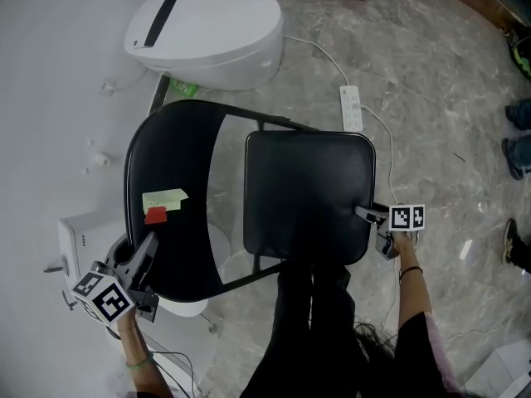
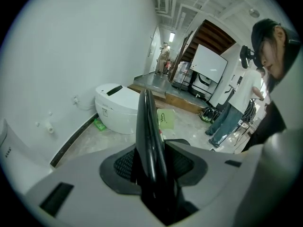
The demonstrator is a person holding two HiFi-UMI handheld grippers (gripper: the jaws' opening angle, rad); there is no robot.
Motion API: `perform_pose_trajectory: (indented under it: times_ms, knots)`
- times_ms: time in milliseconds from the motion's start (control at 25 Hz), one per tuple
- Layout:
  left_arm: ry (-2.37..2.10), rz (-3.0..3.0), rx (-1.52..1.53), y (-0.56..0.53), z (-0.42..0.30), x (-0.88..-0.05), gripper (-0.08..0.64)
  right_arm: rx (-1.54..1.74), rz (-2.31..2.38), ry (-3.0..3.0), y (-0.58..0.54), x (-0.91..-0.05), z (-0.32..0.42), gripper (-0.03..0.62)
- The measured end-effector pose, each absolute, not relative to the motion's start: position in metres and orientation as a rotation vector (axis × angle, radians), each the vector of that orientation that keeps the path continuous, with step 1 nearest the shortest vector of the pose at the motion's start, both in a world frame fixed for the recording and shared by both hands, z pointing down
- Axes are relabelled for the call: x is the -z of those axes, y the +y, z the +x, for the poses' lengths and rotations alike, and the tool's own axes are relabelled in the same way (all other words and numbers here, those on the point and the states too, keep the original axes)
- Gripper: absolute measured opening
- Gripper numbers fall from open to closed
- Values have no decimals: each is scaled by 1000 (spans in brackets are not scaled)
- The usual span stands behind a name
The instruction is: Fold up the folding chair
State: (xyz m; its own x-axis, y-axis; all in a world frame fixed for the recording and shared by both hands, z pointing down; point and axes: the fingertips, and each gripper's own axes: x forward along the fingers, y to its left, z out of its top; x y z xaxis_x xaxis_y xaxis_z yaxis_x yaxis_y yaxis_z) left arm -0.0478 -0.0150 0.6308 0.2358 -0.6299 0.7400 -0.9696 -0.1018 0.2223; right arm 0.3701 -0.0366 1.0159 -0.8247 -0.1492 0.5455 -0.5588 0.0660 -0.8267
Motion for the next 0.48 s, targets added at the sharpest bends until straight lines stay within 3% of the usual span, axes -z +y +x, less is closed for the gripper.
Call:
perform_pose_trajectory:
  times_ms: [360, 480]
  knots:
    - [-1454, 1840, -582, -7, -50, -635, 150, -1913, 673, -2076, -37, -1016, 356, 339]
    - [-1393, 1854, -412, -3, -44, -620, 139, -1868, 722, -2055, -33, -1005, 354, 339]
